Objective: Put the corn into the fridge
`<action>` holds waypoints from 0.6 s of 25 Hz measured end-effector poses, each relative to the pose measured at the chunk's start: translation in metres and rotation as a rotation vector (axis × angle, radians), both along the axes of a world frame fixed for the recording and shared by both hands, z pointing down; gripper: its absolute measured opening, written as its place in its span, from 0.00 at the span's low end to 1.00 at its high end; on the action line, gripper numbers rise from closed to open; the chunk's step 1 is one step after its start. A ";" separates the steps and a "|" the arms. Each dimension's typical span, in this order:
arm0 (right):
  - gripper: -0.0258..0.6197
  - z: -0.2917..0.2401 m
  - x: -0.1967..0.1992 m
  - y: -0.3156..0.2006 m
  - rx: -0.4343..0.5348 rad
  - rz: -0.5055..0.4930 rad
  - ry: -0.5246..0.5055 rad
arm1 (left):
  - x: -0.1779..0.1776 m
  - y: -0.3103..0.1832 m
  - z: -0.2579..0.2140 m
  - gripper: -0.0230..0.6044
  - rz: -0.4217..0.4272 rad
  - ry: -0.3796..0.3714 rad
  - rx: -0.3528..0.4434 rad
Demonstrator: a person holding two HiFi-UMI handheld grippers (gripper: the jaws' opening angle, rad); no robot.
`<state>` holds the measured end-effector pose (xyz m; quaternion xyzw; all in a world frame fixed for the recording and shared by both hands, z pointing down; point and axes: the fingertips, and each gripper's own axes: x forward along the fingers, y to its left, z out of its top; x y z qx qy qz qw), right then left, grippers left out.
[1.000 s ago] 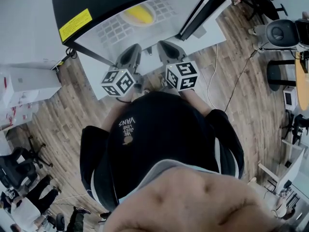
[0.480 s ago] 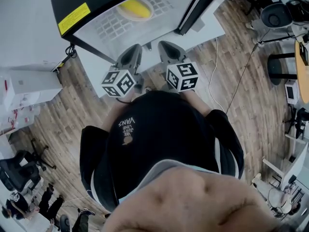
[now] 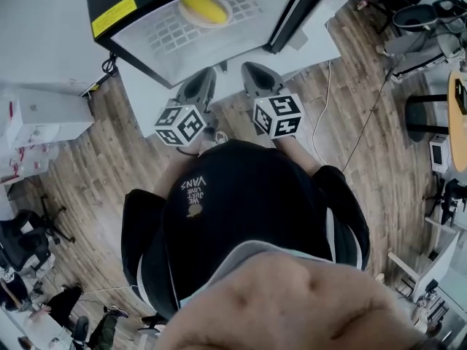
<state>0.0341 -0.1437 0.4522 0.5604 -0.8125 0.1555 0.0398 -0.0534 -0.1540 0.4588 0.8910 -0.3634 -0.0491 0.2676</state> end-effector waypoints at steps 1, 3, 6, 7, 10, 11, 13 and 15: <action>0.08 -0.001 0.000 0.002 0.002 -0.007 -0.001 | -0.001 0.002 0.000 0.06 -0.011 0.002 -0.002; 0.08 -0.001 0.002 0.006 0.002 -0.018 0.001 | 0.000 0.007 -0.001 0.06 -0.026 0.005 -0.003; 0.08 0.003 0.004 0.013 -0.005 -0.031 0.002 | 0.001 0.016 0.001 0.06 -0.040 -0.003 -0.004; 0.08 0.005 0.004 0.014 -0.007 -0.037 0.002 | 0.001 0.018 0.002 0.06 -0.045 -0.007 -0.003; 0.08 0.008 0.003 0.020 -0.010 -0.053 0.006 | 0.002 0.025 0.004 0.06 -0.058 -0.016 0.002; 0.08 0.008 0.003 0.022 -0.011 -0.057 0.007 | 0.002 0.028 0.004 0.06 -0.061 -0.016 0.003; 0.08 0.007 0.003 0.026 -0.012 -0.063 0.004 | 0.002 0.033 0.004 0.06 -0.068 -0.016 0.002; 0.08 0.006 0.004 0.030 -0.010 -0.067 0.001 | 0.002 0.038 0.004 0.06 -0.075 -0.016 0.000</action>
